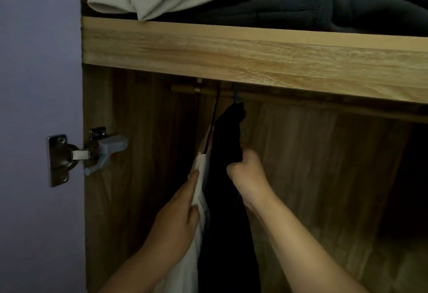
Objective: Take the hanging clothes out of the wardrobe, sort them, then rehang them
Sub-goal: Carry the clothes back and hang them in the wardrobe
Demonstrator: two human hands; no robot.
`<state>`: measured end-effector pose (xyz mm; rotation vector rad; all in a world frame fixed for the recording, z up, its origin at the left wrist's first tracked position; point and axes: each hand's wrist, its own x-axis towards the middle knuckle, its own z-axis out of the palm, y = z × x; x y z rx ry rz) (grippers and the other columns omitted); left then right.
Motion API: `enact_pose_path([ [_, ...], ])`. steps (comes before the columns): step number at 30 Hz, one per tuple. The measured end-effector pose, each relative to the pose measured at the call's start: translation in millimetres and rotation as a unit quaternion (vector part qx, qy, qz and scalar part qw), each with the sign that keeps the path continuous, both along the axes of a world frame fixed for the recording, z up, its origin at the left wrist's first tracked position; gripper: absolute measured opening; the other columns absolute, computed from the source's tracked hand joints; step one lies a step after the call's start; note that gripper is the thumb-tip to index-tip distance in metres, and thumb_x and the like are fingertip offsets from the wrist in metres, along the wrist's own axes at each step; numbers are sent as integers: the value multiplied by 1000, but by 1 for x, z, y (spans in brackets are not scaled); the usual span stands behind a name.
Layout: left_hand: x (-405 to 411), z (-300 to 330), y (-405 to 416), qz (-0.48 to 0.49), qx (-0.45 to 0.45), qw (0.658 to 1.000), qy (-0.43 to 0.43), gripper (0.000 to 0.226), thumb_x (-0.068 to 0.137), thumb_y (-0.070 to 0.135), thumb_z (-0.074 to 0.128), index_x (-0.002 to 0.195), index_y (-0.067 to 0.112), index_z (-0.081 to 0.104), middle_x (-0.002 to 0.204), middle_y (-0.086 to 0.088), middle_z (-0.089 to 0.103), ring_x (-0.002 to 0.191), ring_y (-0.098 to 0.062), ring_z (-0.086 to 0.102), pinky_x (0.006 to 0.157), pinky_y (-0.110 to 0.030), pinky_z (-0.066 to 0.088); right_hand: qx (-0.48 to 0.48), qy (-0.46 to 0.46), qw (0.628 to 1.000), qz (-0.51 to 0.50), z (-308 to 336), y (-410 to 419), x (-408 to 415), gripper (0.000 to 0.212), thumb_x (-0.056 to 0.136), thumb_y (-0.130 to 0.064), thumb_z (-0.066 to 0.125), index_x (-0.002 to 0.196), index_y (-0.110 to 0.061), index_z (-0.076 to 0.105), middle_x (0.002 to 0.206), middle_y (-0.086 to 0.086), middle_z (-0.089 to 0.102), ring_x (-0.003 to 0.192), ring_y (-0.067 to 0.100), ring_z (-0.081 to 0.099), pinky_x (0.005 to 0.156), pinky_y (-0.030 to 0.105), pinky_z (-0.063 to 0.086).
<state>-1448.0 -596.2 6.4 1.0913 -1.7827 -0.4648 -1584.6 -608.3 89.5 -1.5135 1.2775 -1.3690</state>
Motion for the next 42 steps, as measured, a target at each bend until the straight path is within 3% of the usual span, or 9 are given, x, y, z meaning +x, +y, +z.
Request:
enact_pose_path([
  [6, 1, -2, 2, 3, 16, 1000, 21, 67, 97, 7, 40, 120, 59, 3, 142, 28, 13, 129, 11, 20, 83, 15, 12, 29, 71, 996, 51, -14, -8, 10, 53, 90, 4, 44, 138, -16, 38, 130, 8, 53, 120, 28, 51, 104, 43, 42],
  [10, 1, -3, 6, -4, 29, 999, 34, 63, 98, 9, 40, 128, 54, 7, 141, 28, 17, 126, 12, 23, 84, 12, 16, 0, 67, 995, 72, -26, -3, 10, 57, 85, -25, 51, 141, -22, 37, 137, 6, 48, 123, 26, 49, 106, 47, 40],
  [15, -1, -1, 19, -27, 57, 997, 51, 64, 96, 8, 43, 140, 47, 16, 139, 25, 35, 118, 11, 40, 84, 7, 28, -78, 145, 985, 43, -44, 14, 2, 49, 99, -40, 34, 144, -22, 34, 143, -6, 39, 129, 7, 37, 105, 18, 26],
  [18, -3, 6, 32, -36, 55, 997, 49, 63, 95, 6, 45, 118, 62, 25, 118, 37, 42, 101, 17, 46, 82, 4, 34, -90, 203, 975, 24, -58, 25, -10, 50, 98, -42, 28, 145, -25, 30, 142, -10, 38, 126, -3, 32, 101, 11, 21],
  [23, -5, 13, 57, -8, 48, 998, 37, 50, 94, 8, 46, 134, 37, 37, 136, 22, 35, 124, 3, 34, 111, -24, 26, -40, 318, 946, 50, -92, 41, -37, 43, 100, -28, 41, 143, -26, 37, 137, -4, 49, 125, 8, 46, 103, 17, 36],
  [26, -12, 14, 77, -12, 6, 1000, 21, 42, 93, 13, 48, 129, 35, 43, 133, 22, 36, 123, 1, 36, 107, -22, 30, 39, 359, 928, 91, -108, 58, -59, 31, 98, -18, 46, 127, -20, 56, 112, 2, 64, 99, 13, 60, 85, 23, 47],
  [30, -34, 11, 104, 1, -77, 996, -40, 31, 90, 16, 53, 115, 35, 55, 126, 23, 39, 120, 3, 38, 94, -14, 30, 78, 394, 912, 80, -117, 90, -90, 21, 96, -20, 48, 105, -33, 62, 82, -14, 57, 77, 3, 56, 69, 16, 46],
  [34, -70, 9, 129, -8, -112, 989, -99, 26, 90, 17, 54, 113, 27, 59, 111, 22, 45, 101, -5, 52, 77, -19, 40, 101, 440, 892, 6, -121, 143, -124, 23, 94, -29, 48, 115, -28, 58, 96, -1, 62, 95, 20, 59, 83, 27, 49],
  [42, -171, -18, 193, -113, -71, 935, -327, 34, 94, 39, 45, 126, 28, 48, 121, 11, 50, 114, -9, 49, 93, -21, 43, 225, 499, 833, -80, -112, 301, -207, 34, 97, -23, 41, 128, -19, 53, 126, 6, 58, 117, 26, 52, 97, 33, 43],
])
